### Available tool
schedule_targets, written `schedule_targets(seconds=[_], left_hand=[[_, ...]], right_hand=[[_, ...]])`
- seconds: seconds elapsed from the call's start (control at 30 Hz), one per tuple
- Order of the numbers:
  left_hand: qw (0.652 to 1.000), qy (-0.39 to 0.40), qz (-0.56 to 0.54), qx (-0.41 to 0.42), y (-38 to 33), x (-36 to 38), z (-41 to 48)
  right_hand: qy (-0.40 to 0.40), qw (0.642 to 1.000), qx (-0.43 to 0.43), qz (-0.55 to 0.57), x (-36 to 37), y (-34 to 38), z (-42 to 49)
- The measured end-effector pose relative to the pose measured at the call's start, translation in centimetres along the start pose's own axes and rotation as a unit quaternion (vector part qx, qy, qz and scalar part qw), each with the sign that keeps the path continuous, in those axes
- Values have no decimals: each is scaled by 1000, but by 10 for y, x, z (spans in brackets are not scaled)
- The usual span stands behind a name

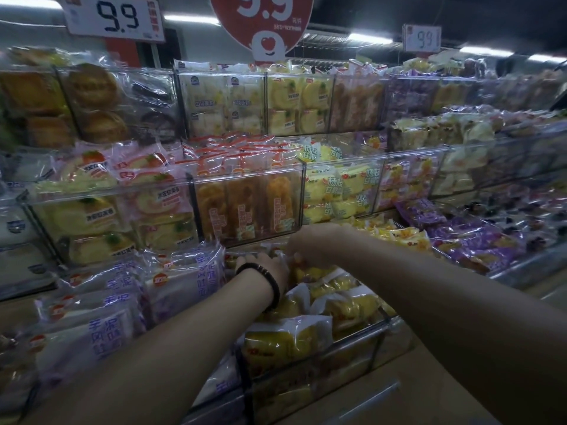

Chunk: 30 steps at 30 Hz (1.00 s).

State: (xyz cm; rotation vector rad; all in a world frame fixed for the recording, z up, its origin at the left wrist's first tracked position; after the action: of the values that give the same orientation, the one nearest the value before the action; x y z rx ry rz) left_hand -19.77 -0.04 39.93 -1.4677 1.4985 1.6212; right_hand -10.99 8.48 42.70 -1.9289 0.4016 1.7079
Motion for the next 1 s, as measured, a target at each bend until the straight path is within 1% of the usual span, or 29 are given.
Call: schedule_targets(seconds=[0.07, 0.2, 0.37, 0.43, 0.5, 0.53, 0.63, 0.7, 0.8, 0.93, 1.0], left_hand=[[1000, 8, -7, 16, 1, -6, -4], [998, -7, 2, 62, 7, -5, 0], [997, -42, -24, 60, 23, 18, 16], [995, -67, -34, 67, 22, 21, 17], [992, -89, -35, 83, 23, 20, 18], [991, -93, -36, 91, 24, 19, 17], [988, -97, -52, 106, 35, 5, 9], [988, -91, -45, 113, 41, -2, 3], [990, -82, -5, 116, 43, 1, -2], [984, -137, -12, 117, 45, 12, 1], [982, -150, -19, 115, 46, 15, 2]], right_hand=[[-15, 1000, -1, 25, 5, -7, 0], [-61, 996, -20, 60, 22, -12, 4], [-86, 990, -36, 106, 37, -8, 5], [-84, 993, -21, 75, 41, -7, 4], [-90, 996, -4, 5, 40, -6, 3], [-83, 997, -5, 3, 37, -6, 2], [-65, 996, -4, 59, 31, -9, -1], [-82, 995, 12, 53, 28, -11, -5], [-99, 993, 43, 39, 28, -11, -9], [-98, 992, 72, 43, 35, -6, -9], [-92, 991, 83, 42, 42, -3, -5]])
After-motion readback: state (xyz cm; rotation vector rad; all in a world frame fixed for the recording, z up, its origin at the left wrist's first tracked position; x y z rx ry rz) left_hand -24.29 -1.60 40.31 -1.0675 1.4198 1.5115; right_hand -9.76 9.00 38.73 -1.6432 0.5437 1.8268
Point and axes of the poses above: each hand's wrist, its own z-axis towards the middle knuckle, its own x-axis out of the palm, y = z × x, the point moved 1 cm from there along z, towards the middle knuckle, and after that the axes turned 2 degrees about z, right-handed, at the moved point
